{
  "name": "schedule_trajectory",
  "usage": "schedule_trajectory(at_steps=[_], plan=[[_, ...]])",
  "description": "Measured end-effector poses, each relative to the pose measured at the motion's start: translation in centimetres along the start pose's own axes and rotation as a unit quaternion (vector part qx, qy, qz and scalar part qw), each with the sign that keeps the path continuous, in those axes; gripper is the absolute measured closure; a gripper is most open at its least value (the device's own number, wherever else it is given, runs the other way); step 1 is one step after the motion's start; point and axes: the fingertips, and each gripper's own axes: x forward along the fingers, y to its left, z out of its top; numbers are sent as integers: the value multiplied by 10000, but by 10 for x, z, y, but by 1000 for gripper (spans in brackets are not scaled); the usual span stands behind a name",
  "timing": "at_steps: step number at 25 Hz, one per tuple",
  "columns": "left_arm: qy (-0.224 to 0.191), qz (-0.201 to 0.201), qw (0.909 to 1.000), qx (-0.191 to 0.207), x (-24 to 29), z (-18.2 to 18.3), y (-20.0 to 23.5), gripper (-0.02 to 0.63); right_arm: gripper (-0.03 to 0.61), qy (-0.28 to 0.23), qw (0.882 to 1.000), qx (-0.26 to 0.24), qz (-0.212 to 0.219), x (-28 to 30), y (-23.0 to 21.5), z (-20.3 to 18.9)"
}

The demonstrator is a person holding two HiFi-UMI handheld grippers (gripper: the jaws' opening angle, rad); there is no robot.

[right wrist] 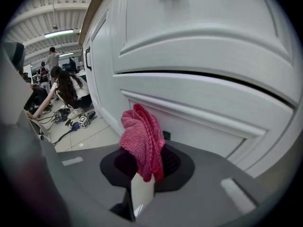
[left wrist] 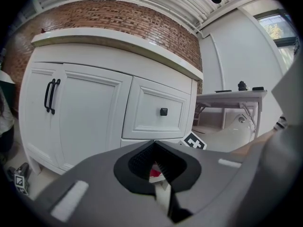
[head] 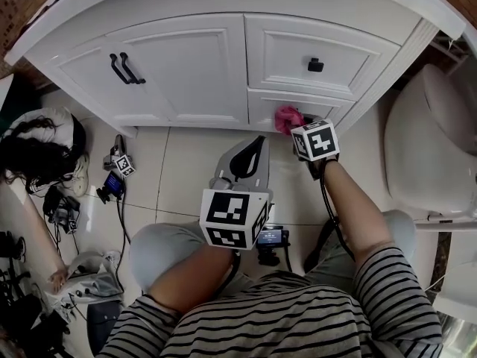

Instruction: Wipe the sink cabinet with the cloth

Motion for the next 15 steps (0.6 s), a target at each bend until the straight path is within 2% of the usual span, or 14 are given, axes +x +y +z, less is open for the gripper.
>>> schedule_trajectory(at_steps=[3,6,11,13,15], plan=[[70,-35,9999,99,3,-4,-7,612,515,87,9999,-31,-50,-13,-14,-11],[133,-25,9997,187,5,-9,-10,612,515,150,9994,38,-311,-23,-40,-25],[147,53,9997,203,3,-10,-8,612,514,199,9925,797,-906,-52,-111,-49],[138,77,9998,120,1,-9,-5,612,514,307,9895,893,-1098,-65,-118,-56],[99,59,9999,5,0,-5,-4,612,515,352,9900,891,-1039,-64,-109,-60]])
